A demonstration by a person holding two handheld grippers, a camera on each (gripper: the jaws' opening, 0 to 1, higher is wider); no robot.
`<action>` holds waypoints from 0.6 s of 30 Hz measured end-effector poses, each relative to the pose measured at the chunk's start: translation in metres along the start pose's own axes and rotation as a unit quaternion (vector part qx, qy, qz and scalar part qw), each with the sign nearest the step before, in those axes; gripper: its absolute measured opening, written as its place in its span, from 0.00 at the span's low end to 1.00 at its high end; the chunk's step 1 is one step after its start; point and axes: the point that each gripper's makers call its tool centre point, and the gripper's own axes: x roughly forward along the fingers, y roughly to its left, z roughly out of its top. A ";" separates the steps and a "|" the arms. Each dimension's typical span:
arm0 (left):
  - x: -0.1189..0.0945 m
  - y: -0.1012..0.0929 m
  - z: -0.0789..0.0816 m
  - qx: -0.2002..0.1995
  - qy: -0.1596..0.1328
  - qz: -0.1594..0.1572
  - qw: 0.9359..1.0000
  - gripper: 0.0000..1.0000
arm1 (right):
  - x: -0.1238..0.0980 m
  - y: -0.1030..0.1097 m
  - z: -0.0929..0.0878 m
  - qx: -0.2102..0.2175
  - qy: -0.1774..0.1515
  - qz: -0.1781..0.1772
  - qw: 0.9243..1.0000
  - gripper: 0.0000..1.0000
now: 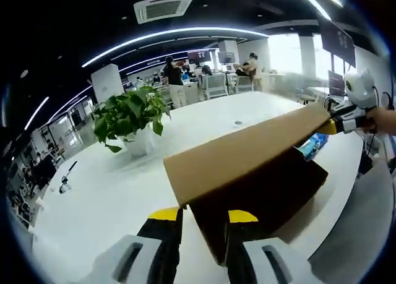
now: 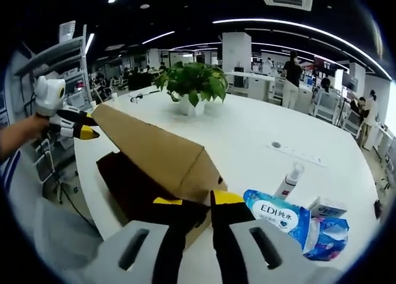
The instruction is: Operate the shoe box by opening the lid, removing the specified soft item, and placing it in the target area until the item is outside and the box remains undamaged.
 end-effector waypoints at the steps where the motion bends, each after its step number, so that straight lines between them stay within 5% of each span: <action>1: 0.000 0.000 0.000 0.000 0.000 0.000 1.000 0.26 | 0.000 0.001 -0.002 -0.001 0.001 0.001 1.000 0.13; 18: -0.005 -0.005 -0.008 -0.001 -0.002 -0.005 1.000 0.27 | -0.003 0.014 -0.022 -0.001 0.005 0.020 1.000 0.19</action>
